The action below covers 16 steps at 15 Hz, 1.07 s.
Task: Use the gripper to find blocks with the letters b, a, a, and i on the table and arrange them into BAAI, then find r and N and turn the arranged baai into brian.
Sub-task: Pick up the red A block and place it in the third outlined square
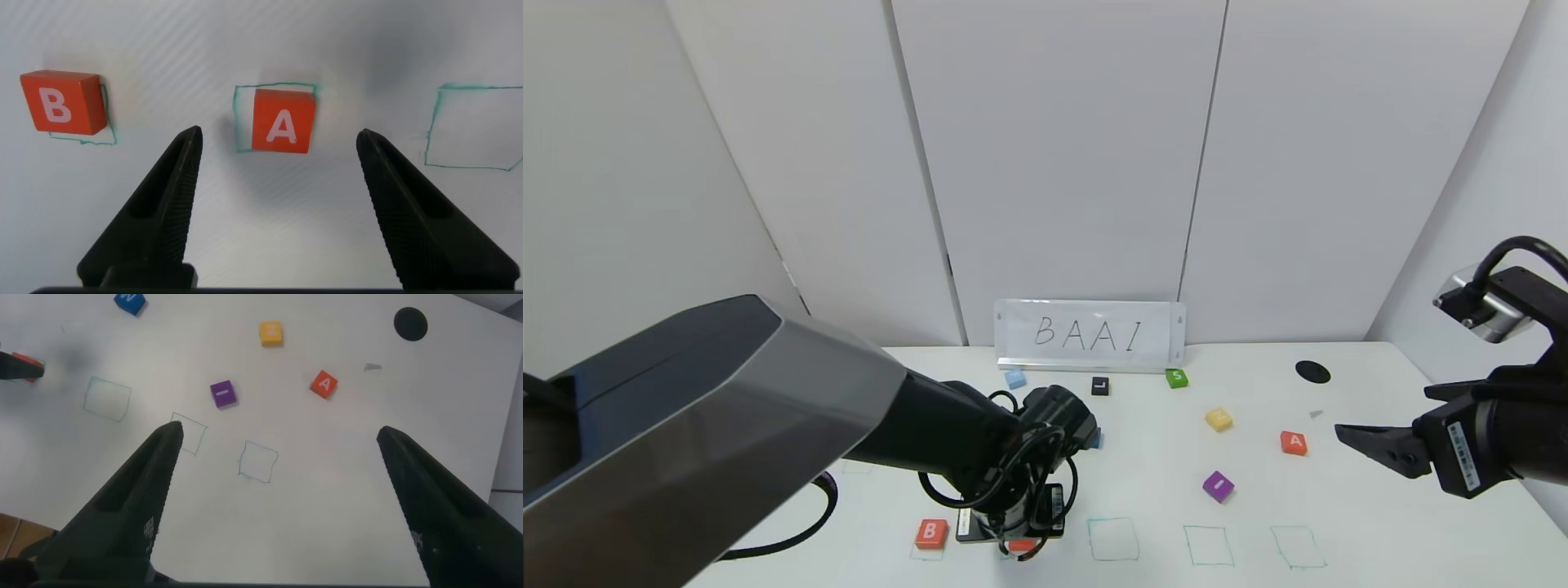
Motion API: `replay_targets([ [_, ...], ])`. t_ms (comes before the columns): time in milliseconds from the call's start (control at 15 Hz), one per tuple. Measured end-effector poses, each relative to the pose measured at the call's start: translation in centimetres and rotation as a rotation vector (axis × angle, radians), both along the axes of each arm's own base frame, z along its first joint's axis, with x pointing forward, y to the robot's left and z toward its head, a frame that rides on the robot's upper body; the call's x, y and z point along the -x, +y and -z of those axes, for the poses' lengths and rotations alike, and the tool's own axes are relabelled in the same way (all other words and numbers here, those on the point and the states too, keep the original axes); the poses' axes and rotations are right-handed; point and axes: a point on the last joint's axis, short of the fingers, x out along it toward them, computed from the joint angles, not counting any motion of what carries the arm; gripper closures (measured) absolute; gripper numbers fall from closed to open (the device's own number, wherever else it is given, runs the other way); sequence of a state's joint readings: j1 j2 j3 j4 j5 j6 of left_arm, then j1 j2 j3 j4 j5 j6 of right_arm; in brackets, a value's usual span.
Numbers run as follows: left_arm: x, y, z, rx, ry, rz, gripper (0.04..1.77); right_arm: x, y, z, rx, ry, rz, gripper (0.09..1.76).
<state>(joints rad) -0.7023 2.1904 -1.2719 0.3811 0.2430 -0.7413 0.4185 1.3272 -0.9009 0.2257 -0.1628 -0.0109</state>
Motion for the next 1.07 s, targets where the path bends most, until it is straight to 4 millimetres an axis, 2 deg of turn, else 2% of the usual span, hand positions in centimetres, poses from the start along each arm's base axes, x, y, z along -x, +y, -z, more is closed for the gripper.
replay_targets([
  [400,1.9,1.7,-5.9,0.087,-0.095,0.054,0.26,-0.3,0.0,0.2,-0.002,0.01,0.012,0.14],
  [667,3.6,3.6,-9.3,0.231,-0.148,0.127,0.19,-0.9,-0.5,0.2,-0.002,0.016,0.043,0.14],
  [867,4.5,7.1,-12.3,0.31,-0.215,0.222,0.16,-1.6,-1.6,0.6,-0.003,0.037,0.103,0.14],
  [1067,6.2,11.5,-15.4,0.302,-0.303,0.329,0.14,-2.8,-2.7,1.6,-0.02,0.082,0.191,0.14],
])
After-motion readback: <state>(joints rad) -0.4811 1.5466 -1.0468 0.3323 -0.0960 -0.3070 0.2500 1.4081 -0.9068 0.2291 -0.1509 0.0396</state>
